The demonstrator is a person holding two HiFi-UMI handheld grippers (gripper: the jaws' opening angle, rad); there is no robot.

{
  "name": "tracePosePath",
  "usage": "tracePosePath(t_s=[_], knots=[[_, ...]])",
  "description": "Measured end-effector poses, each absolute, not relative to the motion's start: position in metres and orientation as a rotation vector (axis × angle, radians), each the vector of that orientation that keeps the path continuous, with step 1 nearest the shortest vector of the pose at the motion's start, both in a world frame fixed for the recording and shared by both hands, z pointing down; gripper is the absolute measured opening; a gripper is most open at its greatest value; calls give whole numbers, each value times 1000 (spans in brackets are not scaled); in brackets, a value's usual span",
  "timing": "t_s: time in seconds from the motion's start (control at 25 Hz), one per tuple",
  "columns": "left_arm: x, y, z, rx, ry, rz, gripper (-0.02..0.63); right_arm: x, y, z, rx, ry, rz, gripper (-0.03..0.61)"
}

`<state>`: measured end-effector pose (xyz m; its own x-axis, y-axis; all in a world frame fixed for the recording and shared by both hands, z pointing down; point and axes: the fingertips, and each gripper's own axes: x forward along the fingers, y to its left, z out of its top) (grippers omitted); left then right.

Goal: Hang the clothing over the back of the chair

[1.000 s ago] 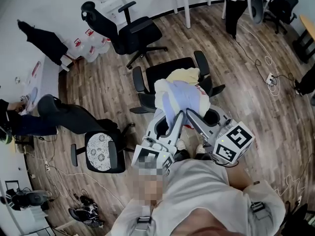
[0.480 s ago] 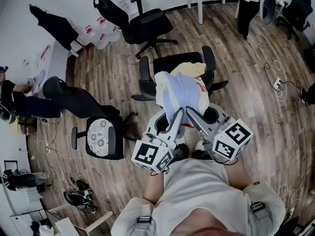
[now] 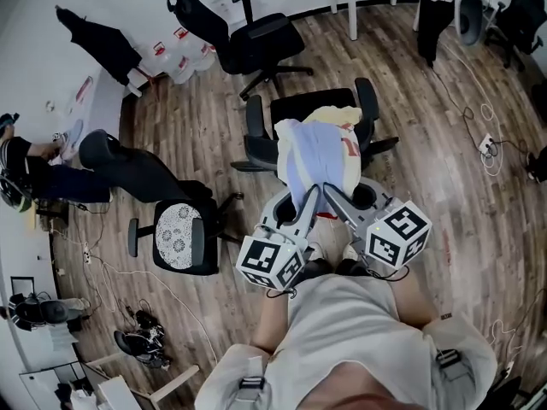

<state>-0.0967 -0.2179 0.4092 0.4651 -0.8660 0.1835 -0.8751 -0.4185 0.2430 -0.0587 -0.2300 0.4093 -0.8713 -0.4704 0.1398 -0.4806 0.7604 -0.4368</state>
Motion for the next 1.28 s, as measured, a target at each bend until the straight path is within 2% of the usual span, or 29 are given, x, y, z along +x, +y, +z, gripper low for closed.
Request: tracePosePath(t_s=[0.68, 1.28], knots=[[-111, -237, 435, 2437, -1350, 52, 101, -71, -248, 437, 946, -2826, 741, 97], [-117, -242, 457, 2389, -1359, 100, 149, -72, -251, 455, 1058, -2776, 683, 120]])
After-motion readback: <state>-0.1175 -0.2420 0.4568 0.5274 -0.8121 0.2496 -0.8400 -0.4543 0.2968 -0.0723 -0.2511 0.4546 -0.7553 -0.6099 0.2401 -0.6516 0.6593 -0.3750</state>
